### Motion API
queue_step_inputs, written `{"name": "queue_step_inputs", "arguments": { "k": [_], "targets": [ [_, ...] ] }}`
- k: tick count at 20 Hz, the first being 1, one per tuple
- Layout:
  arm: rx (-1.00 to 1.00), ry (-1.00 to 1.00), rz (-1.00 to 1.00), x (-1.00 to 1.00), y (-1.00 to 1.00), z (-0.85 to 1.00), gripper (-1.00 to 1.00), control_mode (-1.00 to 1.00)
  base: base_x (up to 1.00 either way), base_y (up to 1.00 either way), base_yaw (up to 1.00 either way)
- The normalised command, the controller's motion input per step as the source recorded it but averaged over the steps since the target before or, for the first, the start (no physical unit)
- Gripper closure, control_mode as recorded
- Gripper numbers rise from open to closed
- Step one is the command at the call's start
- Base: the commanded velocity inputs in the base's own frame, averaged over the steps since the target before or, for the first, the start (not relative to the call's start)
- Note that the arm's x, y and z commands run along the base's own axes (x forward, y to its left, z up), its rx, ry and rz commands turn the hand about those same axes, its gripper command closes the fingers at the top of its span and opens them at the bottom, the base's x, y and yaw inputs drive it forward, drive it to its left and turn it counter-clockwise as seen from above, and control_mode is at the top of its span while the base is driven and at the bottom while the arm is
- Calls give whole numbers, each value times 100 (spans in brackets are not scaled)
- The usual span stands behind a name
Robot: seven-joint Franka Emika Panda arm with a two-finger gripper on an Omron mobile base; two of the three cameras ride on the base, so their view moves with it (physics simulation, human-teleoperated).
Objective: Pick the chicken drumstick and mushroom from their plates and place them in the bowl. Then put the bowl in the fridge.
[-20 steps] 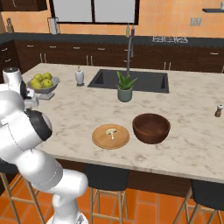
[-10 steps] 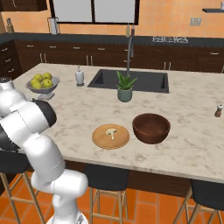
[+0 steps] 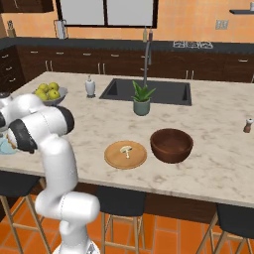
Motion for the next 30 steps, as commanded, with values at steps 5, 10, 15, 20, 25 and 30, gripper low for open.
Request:
{"name": "queue_step_inputs", "arguments": {
  "k": [5,10,15,20,25,30],
  "targets": [
    [-3,3,0,20,35,-42,-100,-100,0,0,0],
    [0,0,0,26,1,-18,-100,-100,0,0,0],
    [0,0,0,28,2,-38,-100,-100,0,0,0],
    [0,0,0,26,19,-46,-100,-100,0,0,0],
    [0,0,0,12,31,-33,-100,-100,0,0,0],
    [0,0,0,5,7,-15,100,-100,0,0,0]
  ]
}}
